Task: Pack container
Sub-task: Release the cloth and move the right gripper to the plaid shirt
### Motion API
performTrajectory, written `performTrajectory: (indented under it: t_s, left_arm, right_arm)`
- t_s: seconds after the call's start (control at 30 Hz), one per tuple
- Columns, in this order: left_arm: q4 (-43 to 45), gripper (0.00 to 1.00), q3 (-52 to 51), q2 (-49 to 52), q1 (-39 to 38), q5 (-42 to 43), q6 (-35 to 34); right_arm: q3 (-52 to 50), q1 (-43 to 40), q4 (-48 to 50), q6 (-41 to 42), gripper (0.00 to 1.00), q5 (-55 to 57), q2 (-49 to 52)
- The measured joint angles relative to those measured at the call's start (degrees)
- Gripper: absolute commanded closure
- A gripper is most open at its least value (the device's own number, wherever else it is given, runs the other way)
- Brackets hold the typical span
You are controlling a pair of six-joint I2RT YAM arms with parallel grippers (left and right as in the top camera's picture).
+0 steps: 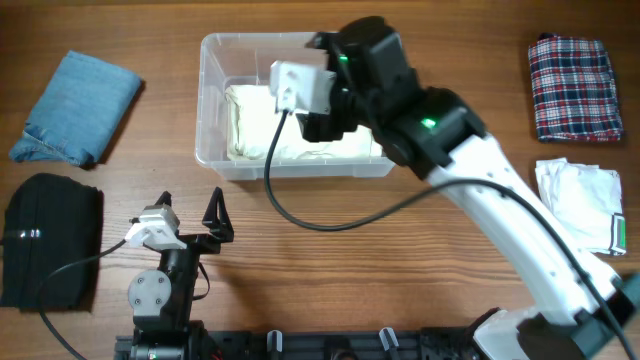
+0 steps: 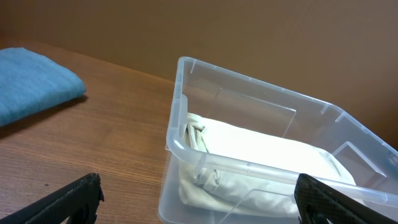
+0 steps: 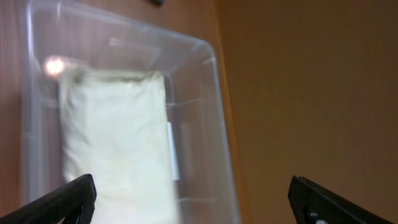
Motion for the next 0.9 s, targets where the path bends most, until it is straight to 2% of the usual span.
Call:
performTrajectory:
  t_s: [0.1, 0.2, 0.27, 0.43, 0.6, 0.7, 0.77, 0.9]
  left_arm:
    - [0.0, 0.0, 0.0, 0.0, 0.0, 0.0, 0.0]
    - [0.0, 0.0, 0.0, 0.0, 0.0, 0.0, 0.0]
    - [0.0, 0.0, 0.0, 0.0, 0.0, 0.0, 0.0]
    - [0.0, 0.0, 0.0, 0.0, 0.0, 0.0, 0.0]
    - [0.0, 0.0, 0.0, 0.0, 0.0, 0.0, 0.0]
    - [0.0, 0.0, 0.0, 0.0, 0.0, 0.0, 0.0]
    - [0.0, 0.0, 0.0, 0.0, 0.0, 0.0, 0.0]
    - [0.0, 0.0, 0.0, 0.0, 0.0, 0.0, 0.0]
  right_arm:
    - [0.2, 0.0, -4.5, 10.1, 0.0, 0.0, -2.1]
    - [0.2, -0.4, -7.1, 14.9, 0.0, 0.9, -2.1]
    - [0.2, -3.5, -7.4, 20.4, 0.0, 2.6, -2.1]
    - [0.2, -23.5, -4.8, 34.1, 0.0, 2.3, -2.1]
    - [0.2, -46.5, 1.2, 41.1, 0.0, -5.0, -1.2]
    - [0.2, -56.1, 3.5, 44.9, 0.0, -10.2, 3.1]
    - [0.2, -62.6, 4.6, 47.9, 0.02, -14.0, 9.4]
    - [0.2, -68.8, 4.9, 50.6, 0.01, -18.1, 17.8]
